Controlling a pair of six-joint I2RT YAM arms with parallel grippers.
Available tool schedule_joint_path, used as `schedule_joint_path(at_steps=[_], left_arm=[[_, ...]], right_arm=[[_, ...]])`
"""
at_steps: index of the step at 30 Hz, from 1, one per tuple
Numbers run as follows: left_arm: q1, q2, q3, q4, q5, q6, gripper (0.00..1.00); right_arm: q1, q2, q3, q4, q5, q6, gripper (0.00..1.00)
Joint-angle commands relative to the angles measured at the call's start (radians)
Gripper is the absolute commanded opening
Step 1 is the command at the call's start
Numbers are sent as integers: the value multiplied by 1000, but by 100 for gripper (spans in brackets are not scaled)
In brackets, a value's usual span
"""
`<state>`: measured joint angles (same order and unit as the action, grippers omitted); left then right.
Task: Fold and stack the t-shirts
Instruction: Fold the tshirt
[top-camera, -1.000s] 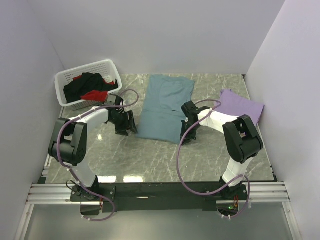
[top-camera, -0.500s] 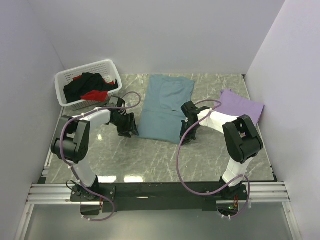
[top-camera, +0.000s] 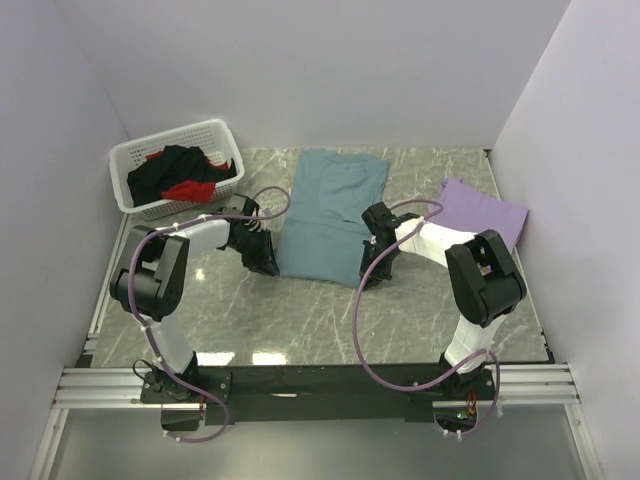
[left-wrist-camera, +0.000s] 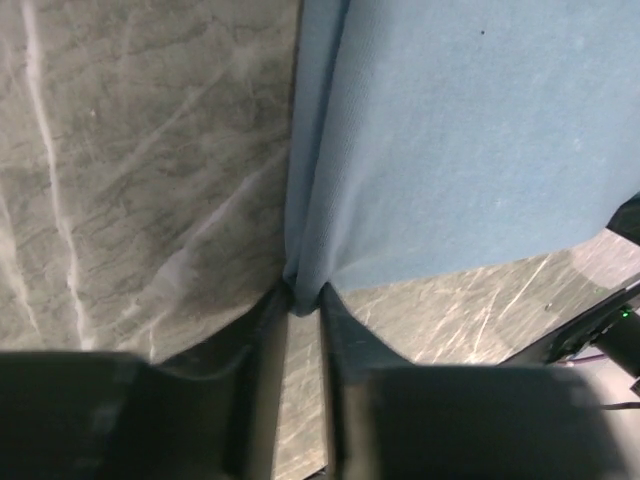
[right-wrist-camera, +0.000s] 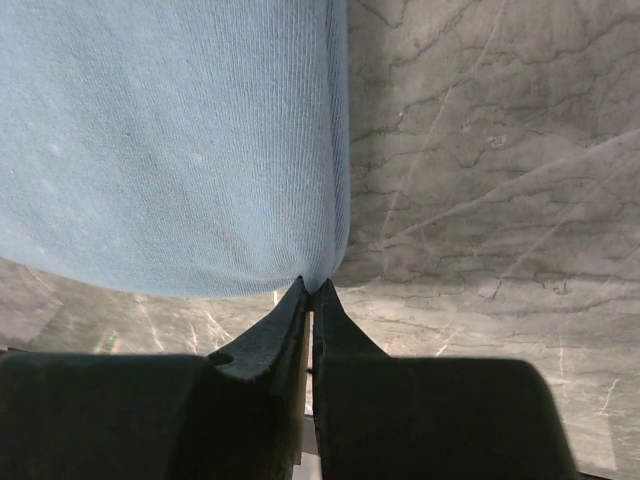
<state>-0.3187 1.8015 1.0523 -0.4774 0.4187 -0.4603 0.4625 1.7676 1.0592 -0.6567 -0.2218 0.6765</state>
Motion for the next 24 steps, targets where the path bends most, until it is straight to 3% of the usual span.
schedule_joint_path(at_steps=[1, 2, 5, 11, 24], left_arm=[[-13, 24, 21, 16, -17, 14, 21], [-14, 25, 23, 14, -17, 14, 12], [-14, 22, 26, 8, -34, 12, 0], [-14, -36, 9, -20, -113, 11, 0], [-25, -198, -78, -47, -109, -41, 0]], right_arm=[[10, -11, -8, 16, 18, 8, 1], [10, -13, -8, 16, 18, 6, 1], [10, -20, -10, 12, 19, 8, 0], [10, -57, -30, -14, 42, 11, 0], [45, -192, -71, -69, 48, 32, 0]])
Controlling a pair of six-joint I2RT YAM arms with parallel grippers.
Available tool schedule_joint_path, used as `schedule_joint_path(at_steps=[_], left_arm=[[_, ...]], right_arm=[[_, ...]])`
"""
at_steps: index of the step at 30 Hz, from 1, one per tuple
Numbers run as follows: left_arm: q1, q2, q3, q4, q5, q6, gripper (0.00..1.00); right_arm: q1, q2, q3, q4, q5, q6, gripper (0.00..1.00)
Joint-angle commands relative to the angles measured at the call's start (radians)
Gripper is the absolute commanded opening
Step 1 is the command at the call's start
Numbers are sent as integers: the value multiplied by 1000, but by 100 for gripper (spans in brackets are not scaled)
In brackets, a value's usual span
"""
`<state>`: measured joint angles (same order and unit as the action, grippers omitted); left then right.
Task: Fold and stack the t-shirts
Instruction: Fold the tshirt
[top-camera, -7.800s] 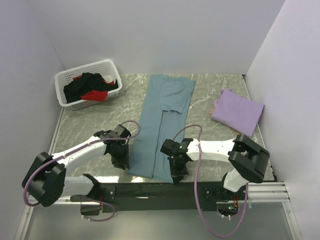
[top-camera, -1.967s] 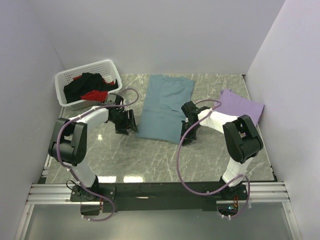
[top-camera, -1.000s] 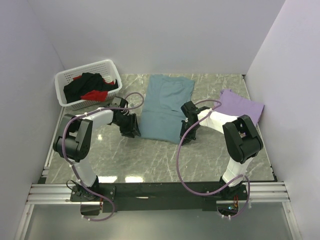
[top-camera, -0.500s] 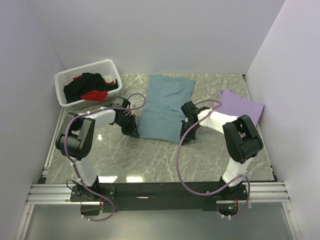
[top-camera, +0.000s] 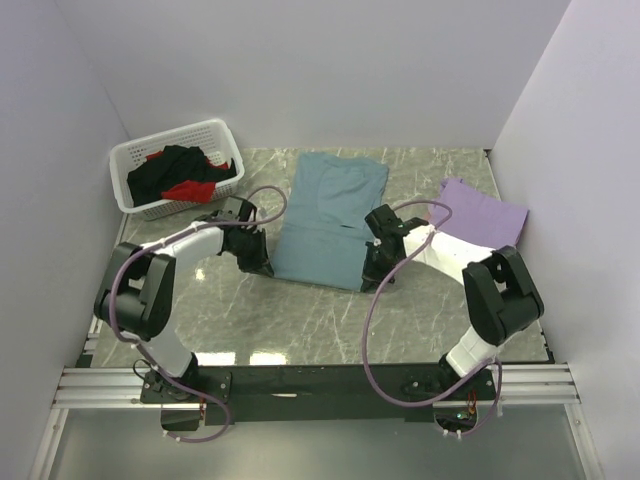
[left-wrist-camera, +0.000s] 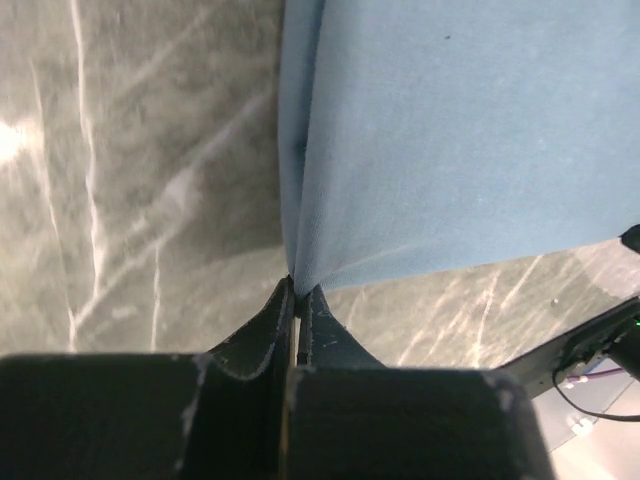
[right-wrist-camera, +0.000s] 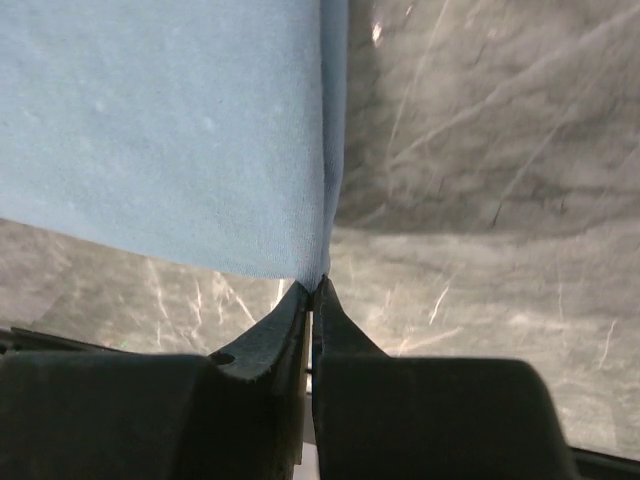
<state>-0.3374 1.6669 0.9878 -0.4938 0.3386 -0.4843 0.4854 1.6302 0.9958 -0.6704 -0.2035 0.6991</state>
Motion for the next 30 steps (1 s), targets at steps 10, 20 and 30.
schedule_joint_path(at_steps=[10, 20, 30], left_arm=[[-31, -285, -107, -127, -29, -65, 0], [-55, -501, -98, -285, -27, -119, 0], [-54, -362, 101, -272, -43, -123, 0]], right_arm=[[105, -223, -68, -144, 55, 57, 0], [208, -411, -76, -268, 76, 155, 0], [171, -339, 67, -304, 162, 116, 0]])
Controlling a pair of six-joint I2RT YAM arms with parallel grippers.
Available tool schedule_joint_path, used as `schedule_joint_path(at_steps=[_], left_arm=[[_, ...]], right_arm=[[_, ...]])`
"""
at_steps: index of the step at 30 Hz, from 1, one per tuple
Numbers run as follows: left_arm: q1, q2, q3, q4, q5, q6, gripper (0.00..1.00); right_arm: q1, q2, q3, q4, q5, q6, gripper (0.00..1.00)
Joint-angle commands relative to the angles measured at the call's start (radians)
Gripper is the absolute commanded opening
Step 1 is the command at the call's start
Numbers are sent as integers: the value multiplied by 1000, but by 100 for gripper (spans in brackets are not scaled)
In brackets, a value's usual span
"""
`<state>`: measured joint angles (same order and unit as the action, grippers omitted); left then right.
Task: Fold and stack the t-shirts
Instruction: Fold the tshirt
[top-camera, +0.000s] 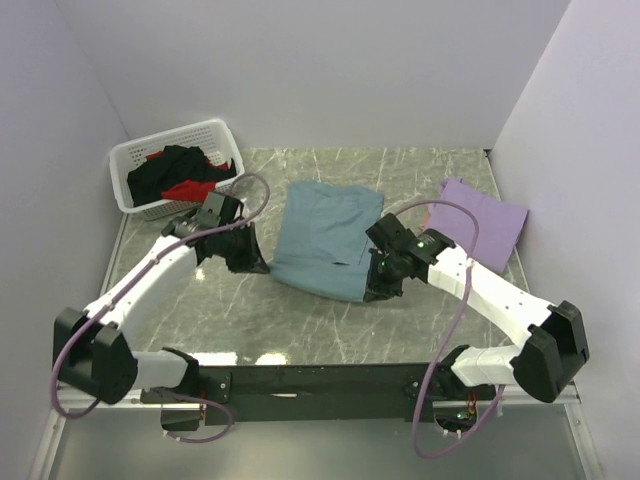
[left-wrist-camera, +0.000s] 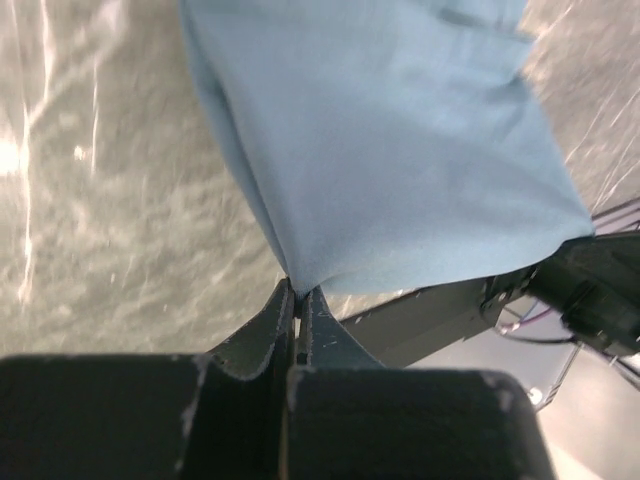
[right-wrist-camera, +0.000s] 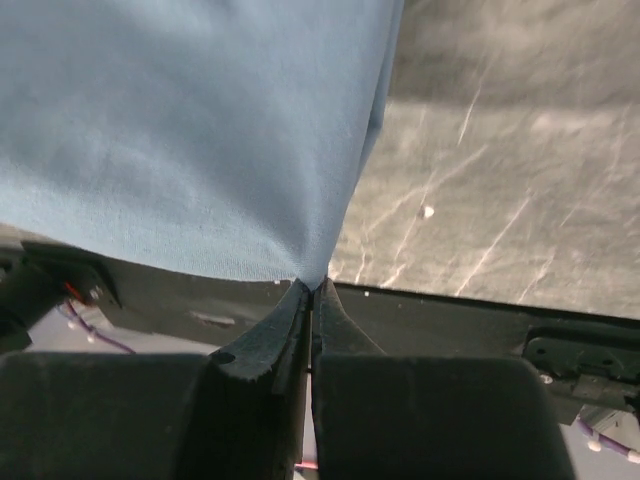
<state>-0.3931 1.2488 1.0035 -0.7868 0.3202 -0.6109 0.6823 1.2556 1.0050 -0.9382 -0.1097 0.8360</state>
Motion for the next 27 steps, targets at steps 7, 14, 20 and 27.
schedule_joint_path(at_steps=[7, 14, 20, 27], left_arm=[[13, 228, 257, 50, -35, 28, 0], [33, 417, 481, 43, -23, 57, 0], [72, 593, 690, 9, 2, 89, 0], [111, 782, 911, 9, 63, 105, 0]], right_arm=[[-145, 142, 196, -11, 56, -101, 0], [-242, 287, 386, -45, 62, -192, 0], [-297, 416, 539, -60, 44, -235, 0], [-349, 600, 792, -128, 42, -273, 0]])
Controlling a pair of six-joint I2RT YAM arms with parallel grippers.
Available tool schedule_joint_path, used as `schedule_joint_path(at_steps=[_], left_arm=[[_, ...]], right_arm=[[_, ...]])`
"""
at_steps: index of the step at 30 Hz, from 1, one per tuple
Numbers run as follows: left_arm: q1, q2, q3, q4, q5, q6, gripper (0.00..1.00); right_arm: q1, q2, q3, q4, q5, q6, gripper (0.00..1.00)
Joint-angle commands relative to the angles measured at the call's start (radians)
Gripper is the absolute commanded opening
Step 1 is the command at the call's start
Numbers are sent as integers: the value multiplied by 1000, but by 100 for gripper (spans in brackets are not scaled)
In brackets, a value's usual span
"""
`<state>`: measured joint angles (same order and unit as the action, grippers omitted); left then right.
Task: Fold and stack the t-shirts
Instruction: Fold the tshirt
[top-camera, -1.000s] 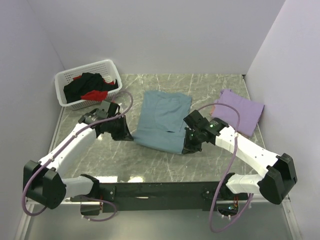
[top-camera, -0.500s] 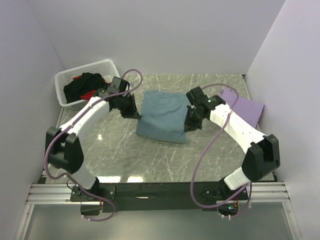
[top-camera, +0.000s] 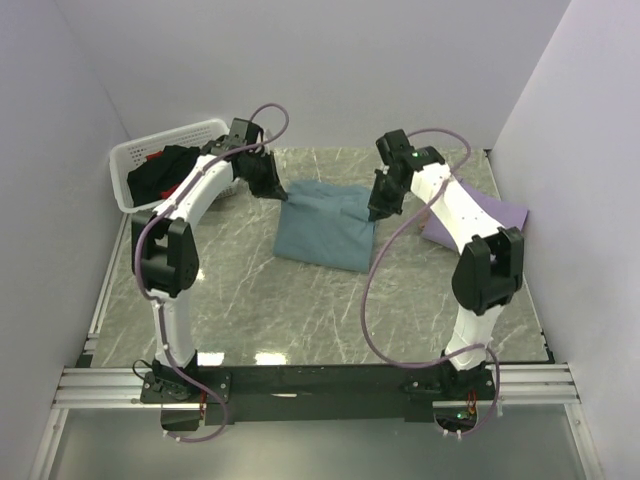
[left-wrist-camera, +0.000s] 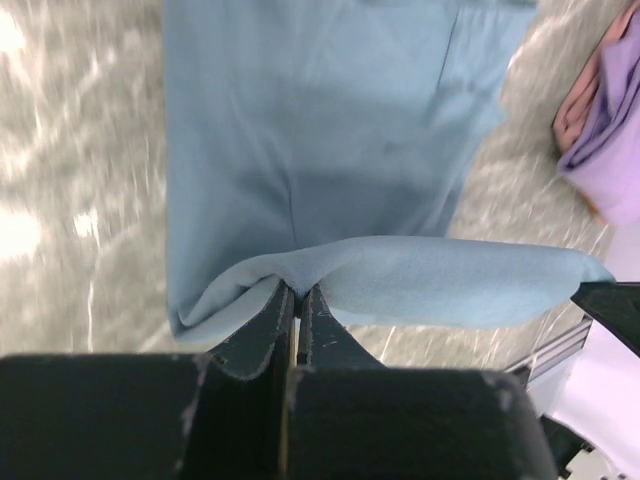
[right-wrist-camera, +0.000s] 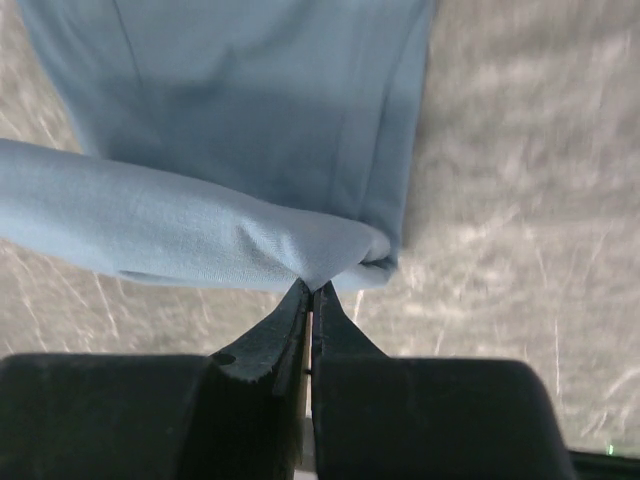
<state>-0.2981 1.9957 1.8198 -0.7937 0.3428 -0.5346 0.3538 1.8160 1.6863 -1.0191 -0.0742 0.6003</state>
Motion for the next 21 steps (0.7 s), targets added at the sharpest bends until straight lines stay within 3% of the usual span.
schedule_joint_path(at_steps=[1, 8, 21], left_arm=[[23, 52, 116, 17, 47, 28, 0], [43, 214, 286, 48, 120, 39, 0], [73, 357, 357, 194, 173, 1, 0]], right_arm=[[-36, 58, 136, -56, 8, -45, 0], [-90, 206, 297, -99, -6, -68, 0], [-153, 391, 455, -73, -22, -109, 0]])
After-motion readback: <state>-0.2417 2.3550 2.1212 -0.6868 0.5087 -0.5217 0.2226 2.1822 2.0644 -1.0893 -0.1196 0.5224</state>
